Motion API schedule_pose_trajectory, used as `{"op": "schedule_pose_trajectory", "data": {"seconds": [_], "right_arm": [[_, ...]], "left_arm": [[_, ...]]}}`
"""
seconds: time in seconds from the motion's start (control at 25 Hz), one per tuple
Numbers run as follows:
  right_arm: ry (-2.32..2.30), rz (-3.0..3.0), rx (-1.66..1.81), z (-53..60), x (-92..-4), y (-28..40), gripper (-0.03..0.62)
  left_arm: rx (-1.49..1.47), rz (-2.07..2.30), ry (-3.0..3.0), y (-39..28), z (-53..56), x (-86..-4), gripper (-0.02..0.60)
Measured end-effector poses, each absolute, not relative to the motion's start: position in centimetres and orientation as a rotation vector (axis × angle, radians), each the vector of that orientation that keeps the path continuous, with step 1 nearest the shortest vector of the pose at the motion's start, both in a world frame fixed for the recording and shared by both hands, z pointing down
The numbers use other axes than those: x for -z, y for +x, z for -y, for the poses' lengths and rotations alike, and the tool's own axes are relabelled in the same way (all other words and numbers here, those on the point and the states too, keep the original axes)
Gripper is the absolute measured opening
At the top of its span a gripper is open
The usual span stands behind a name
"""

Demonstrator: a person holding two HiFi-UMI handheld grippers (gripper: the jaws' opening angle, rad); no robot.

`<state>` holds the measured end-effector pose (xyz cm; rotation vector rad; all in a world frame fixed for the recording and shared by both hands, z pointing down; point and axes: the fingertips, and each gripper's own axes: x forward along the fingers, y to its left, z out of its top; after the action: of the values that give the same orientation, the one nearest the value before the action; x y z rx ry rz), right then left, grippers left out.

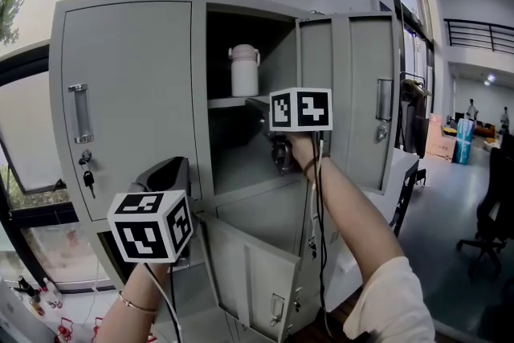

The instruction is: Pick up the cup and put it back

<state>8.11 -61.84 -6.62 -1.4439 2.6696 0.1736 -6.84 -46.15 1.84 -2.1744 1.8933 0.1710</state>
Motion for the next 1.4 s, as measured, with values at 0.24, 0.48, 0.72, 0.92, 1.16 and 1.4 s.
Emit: {"op": "schedule_pose_trajectory", "data": {"seconds": [0.24,0.48,0.72,0.92,1.16,1.4], "right_arm": [[-1.472,-2.667,-0.174,63.8,8.7,6.5,0.371],[-1.524,-2.63,-0.174,65.9,10.4,5.5,0.377],[-1.546,-2.633,-0.164,68.1,11.6,4.0,0.393],[-1.607,-2.622,-0.181,69.8,12.5,3.4,0.401],[-1.666,-2.64,-0.178,71.5,12.0,2.6,0.43],[-1.673,-2.645,-0.204,71.8,12.5,2.2,0.412]], "left_arm": [[-0.174,-1.881,-2.153,-7.3,45.8,-0.2,0.011],[-0.168,-1.858,-2.148,-7.6,45.9,0.6,0.011],[-0.138,-1.84,-2.144,-8.2,45.8,1.0,0.011],[-0.117,-1.819,-2.141,-8.3,45.7,1.1,0.011],[-0.09,-1.797,-2.139,-8.4,46.3,0.8,0.011],[-0.096,-1.804,-2.159,-9.1,47.2,0.3,0.011]]}}
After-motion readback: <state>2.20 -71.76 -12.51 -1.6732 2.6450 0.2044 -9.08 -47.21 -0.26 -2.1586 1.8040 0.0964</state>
